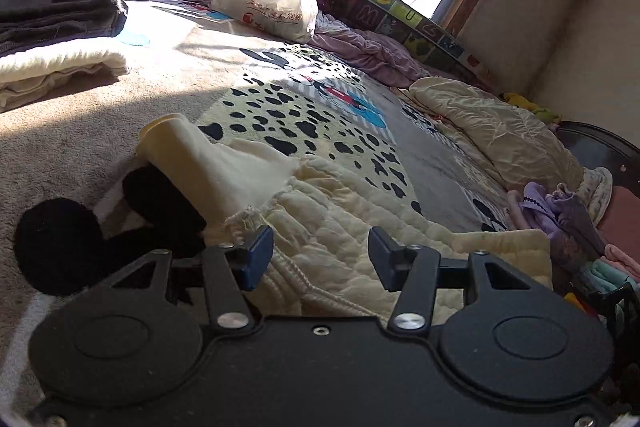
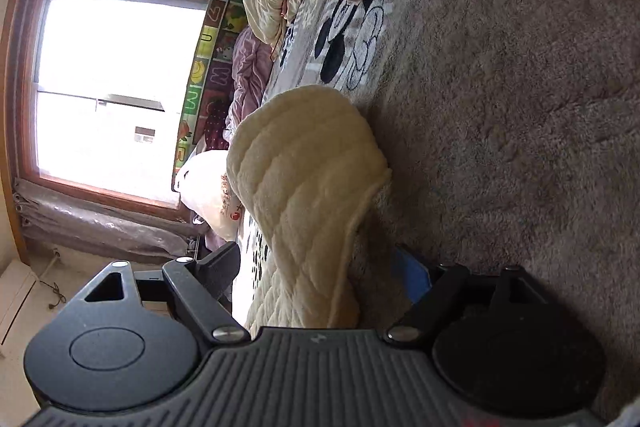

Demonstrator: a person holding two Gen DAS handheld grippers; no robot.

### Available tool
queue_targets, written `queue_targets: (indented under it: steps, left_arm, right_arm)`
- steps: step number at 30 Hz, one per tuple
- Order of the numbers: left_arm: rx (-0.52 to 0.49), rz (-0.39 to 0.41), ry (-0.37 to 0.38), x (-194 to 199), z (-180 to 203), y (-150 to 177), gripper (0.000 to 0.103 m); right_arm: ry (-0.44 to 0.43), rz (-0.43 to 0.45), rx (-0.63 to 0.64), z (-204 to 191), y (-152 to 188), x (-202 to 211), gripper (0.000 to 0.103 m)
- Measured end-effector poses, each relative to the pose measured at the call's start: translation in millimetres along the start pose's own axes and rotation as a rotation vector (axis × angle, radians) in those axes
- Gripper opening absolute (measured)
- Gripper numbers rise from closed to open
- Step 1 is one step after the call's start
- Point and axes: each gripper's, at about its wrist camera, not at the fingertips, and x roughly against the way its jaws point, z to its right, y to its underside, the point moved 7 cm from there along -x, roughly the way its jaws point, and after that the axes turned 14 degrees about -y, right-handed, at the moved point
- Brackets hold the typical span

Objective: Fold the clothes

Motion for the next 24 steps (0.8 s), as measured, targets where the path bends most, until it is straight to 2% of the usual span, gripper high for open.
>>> queue_targets:
  steps: [5, 7, 9, 11, 13, 14, 16, 18, 22, 24]
  left_arm:
    - [0.016, -0.034, 0.014, -12, -4, -1, 0.052]
    - [0.032, -0.047, 0.019, -15, -7, -1, 0.052]
    - [0.037, -0.051, 0.022, -16, -8, -1, 0.052]
    - [0.04, -0.055, 0.025, -17, -8, -1, 0.052]
    - [0.036, -0.056, 0.024, -16, -8, 0, 0.052]
    - [0.036, -0.056, 0.024, -16, -8, 1, 0.052]
    - [0.036, -0.06, 0.026, -16, -9, 1, 0.052]
    - [0.027, -0.063, 0.025, -16, -9, 2, 0.052]
    - [0.024, -0.064, 0.027, -15, -9, 2, 0.052]
    - [0.025, -0.065, 0.029, -15, -10, 2, 0.052]
  right_arm:
    - [-0.072, -0.036, -0.154, 2, 2, -38, 0.088]
    - [-0.092, -0.002, -0.163, -1, -2, -48, 0.083]
    - [-0.143, 0.053, -0.143, -10, -12, -51, 0.073]
    - [-0.163, 0.07, -0.104, -19, -19, -52, 0.069]
    - [-0.154, 0.054, -0.027, -29, -27, -55, 0.055]
    - [-0.138, 0.041, 0.024, -34, -29, -57, 0.042]
    - [-0.103, 0.03, 0.145, -47, -33, -57, 0.031]
    - [-0.061, 0.041, 0.297, -65, -40, -55, 0.028]
    - [0.009, 0.033, 0.494, -83, -42, -50, 0.028]
    - [0.096, 0.04, 0.622, -88, -41, -44, 0.027]
